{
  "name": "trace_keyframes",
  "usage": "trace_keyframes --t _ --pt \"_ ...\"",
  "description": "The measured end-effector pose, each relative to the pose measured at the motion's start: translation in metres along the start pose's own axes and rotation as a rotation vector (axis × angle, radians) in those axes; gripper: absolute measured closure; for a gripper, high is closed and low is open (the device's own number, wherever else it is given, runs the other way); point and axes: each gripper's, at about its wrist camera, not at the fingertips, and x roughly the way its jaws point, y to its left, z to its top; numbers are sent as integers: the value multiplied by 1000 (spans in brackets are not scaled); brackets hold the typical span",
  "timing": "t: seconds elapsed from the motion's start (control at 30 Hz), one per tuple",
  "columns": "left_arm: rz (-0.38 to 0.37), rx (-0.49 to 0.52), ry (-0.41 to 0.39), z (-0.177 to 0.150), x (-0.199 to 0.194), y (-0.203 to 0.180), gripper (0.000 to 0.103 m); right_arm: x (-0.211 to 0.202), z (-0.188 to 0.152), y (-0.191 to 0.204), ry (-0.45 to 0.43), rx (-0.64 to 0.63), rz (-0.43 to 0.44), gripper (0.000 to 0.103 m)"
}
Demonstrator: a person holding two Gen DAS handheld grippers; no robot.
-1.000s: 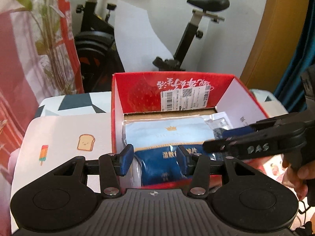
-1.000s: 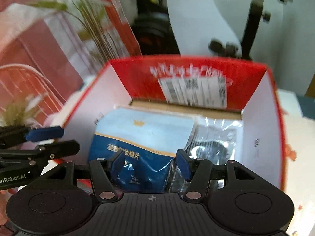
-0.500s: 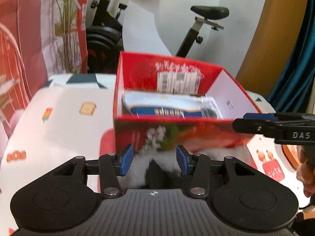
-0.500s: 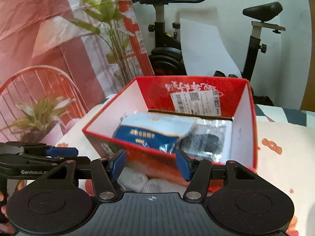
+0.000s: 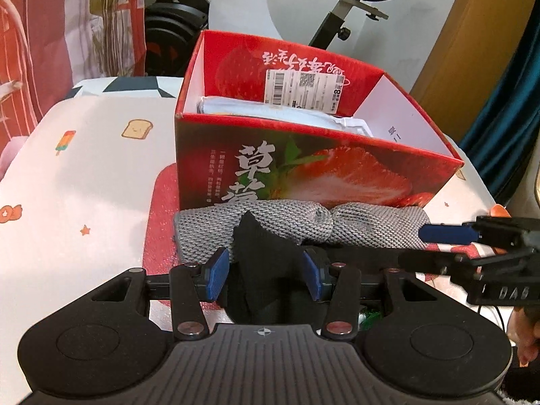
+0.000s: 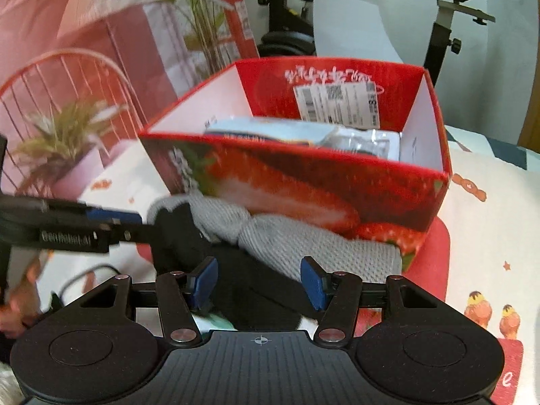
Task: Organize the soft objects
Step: 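Grasp the black item with the left tool while the right tool grips its other end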
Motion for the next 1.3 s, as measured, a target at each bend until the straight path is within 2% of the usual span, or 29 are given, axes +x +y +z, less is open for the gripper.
trace_keyframes --t 0.13,0.23,0.43,0.7,0.8,0.87,0.9,0.97,1.13,1.3 --pt "21 -31 -10 4 7 2 54 9 -9 0 29 -48 -37 51" --pt "37 -51 -22 7 11 1 54 14 -14 -2 44 -58 -34 50" --pt "29 -80 3 3 22 4 54 25 -25 -5 73 -97 -60 46" --pt "5 -126 16 -1 29 10 54 38 -28 -8 77 -84 -44 45" --pt "-7 -143 17 -3 31 12 54 39 -29 -10 81 -68 -31 50" --pt "-13 -151 17 -3 31 13 54 39 -30 -9 85 -67 -12 61" --pt "-16 -152 16 -4 31 13 54 40 -30 -7 86 -69 -6 63" --pt "-27 -152 14 -4 31 12 59 39 -30 -5 85 -81 3 71" --pt "-54 -159 -8 -9 28 11 72 36 -31 -7 83 -67 31 81" --pt "-77 -193 -48 -13 22 12 80 31 -30 -8 83 -70 54 85"
